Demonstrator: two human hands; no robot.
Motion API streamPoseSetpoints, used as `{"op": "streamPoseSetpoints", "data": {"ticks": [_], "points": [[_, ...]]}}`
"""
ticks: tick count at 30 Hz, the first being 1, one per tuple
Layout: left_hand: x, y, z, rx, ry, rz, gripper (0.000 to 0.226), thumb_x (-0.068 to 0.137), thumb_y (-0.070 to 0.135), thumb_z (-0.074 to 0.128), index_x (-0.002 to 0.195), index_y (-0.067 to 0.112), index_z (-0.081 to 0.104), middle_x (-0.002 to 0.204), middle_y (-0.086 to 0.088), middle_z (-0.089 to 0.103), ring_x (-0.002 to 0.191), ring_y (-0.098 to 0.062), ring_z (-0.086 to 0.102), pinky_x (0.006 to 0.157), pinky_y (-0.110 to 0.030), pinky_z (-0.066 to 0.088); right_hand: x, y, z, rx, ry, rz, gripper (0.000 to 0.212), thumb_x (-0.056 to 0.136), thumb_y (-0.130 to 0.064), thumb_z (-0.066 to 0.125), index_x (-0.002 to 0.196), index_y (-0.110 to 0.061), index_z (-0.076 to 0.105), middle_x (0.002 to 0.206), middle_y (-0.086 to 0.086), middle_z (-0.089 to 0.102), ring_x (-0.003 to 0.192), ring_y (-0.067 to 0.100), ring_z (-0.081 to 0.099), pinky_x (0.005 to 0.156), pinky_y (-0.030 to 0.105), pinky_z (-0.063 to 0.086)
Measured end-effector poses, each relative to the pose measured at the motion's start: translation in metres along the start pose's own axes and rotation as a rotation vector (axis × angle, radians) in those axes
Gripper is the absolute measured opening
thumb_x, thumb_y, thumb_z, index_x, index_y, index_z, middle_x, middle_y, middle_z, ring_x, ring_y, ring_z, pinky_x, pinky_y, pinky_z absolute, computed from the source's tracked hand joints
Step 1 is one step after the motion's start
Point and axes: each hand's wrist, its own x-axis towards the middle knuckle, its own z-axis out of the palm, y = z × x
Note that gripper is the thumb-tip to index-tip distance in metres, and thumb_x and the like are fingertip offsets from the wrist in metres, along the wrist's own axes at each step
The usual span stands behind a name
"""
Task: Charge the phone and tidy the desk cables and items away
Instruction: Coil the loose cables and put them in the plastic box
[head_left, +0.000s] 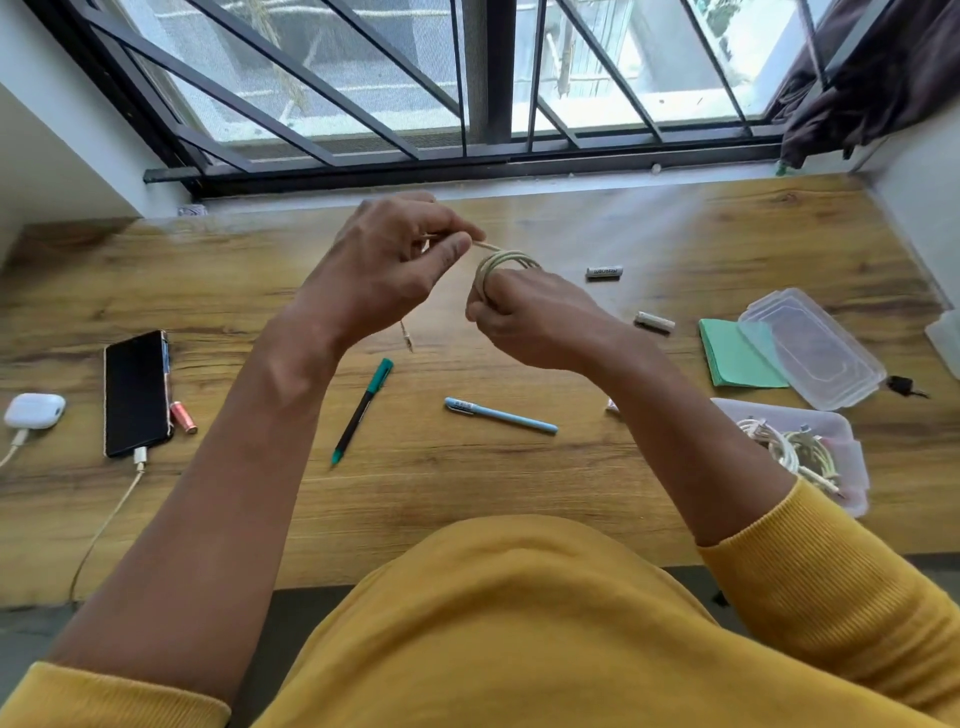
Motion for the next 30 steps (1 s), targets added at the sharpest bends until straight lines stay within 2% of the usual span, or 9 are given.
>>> {"op": "streamPoseSetpoints", "data": {"ticks": [3,5,9,15,18,22,24,27,30], "points": [[-0.003,0.004,-0.003,-0.09,0.082,-0.011,0.027,0.106,0.027,0.061,0.126,0.021,0.077,0.097,0.01,0.069,0.082,-0.005,0.061,0.07,-0.03,0.048,0.0,0.006,-0.002,0.045,0.053,0.069,0.028,0.099,-0.023,0.05,0.125,-0.023,0.06,0.11,-0.006,0.059,0.104,0.018,0.054,0.083,0.036,0.043],[-0.006,0.007,-0.001,-0.185,0.125,-0.008,0.025,0.106,0.026,0.062,0.126,0.02,0.077,0.094,0.012,0.069,0.076,-0.007,0.058,0.066,-0.03,0.046,0.001,0.01,-0.007,0.231,0.065,0.072,0.041,0.091,-0.02,0.058,0.132,-0.025,0.055,0.111,-0.006,0.059,0.099,0.016,0.054,0.081,0.034,0.041],[-0.014,0.006,0.01,-0.36,0.134,0.002,0.019,0.105,0.027,0.065,0.121,0.026,0.076,0.092,-0.016,0.075,0.073,-0.043,0.062,0.059,-0.058,0.054,-0.001,0.011,-0.018,0.893,0.08,-0.048,0.066,0.072,-0.012,0.064,0.136,-0.014,0.048,0.107,0.005,0.056,0.077,0.006,0.053,0.064,0.024,0.044],[-0.025,0.007,0.03,-0.564,0.006,-0.036,0.02,0.105,0.016,0.062,0.117,0.011,0.077,0.083,-0.024,0.068,0.073,-0.023,0.061,0.065,-0.036,0.051,-0.005,0.013,-0.041,1.389,0.078,-0.18,0.071,0.073,-0.008,0.054,0.144,-0.001,0.048,0.121,0.011,0.058,0.096,0.018,0.056,0.067,0.031,0.04],[-0.025,0.006,0.035,-0.594,-0.035,-0.038,0.02,0.107,0.013,0.06,0.116,0.007,0.077,0.083,-0.027,0.067,0.074,-0.019,0.06,0.065,-0.036,0.05,-0.009,0.016,-0.048,1.567,-0.047,-0.332,0.065,0.077,-0.013,0.052,0.141,0.0,0.049,0.125,0.015,0.06,0.114,0.028,0.055,0.066,0.032,0.041],[-0.022,-0.001,0.032,-0.596,-0.029,-0.041,0.02,0.106,0.025,0.063,0.107,0.012,0.079,0.079,-0.03,0.062,0.069,-0.022,0.054,0.063,-0.036,0.047,-0.01,0.018,-0.054,1.673,-0.273,-0.495,0.05,0.079,-0.025,0.064,0.123,-0.004,0.052,0.099,0.013,0.061,0.101,0.033,0.059,0.053,0.031,0.027],[-0.02,-0.007,0.029,-0.586,-0.015,-0.049,0.029,0.102,0.042,0.068,0.102,0.015,0.079,0.082,-0.034,0.063,0.067,-0.036,0.055,0.06,-0.045,0.052,-0.011,0.018,-0.055,1.692,-0.39,-0.538,0.047,0.078,-0.029,0.069,0.115,-0.004,0.053,0.083,0.011,0.057,0.086,0.031,0.056,0.048,0.03,0.024],[-0.018,-0.016,0.024,-0.564,-0.006,-0.057,0.04,0.094,0.057,0.072,0.093,0.018,0.079,0.081,-0.035,0.063,0.07,-0.054,0.054,0.058,-0.067,0.05,-0.012,0.017,-0.054,1.66,-0.5,-0.56,0.04,0.08,-0.031,0.069,0.103,-0.002,0.054,0.064,0.009,0.048,0.061,0.027,0.045,0.043,0.032,0.013],[-0.016,-0.023,0.02,-0.535,-0.036,-0.058,0.046,0.09,0.061,0.076,0.092,0.015,0.077,0.077,-0.034,0.061,0.068,-0.056,0.051,0.057,-0.067,0.045,-0.012,0.016,-0.05,1.569,-0.593,-0.54,0.033,0.085,-0.033,0.063,0.095,-0.002,0.055,0.054,0.008,0.039,0.048,0.024,0.029,0.042,0.034,0.013]]}}
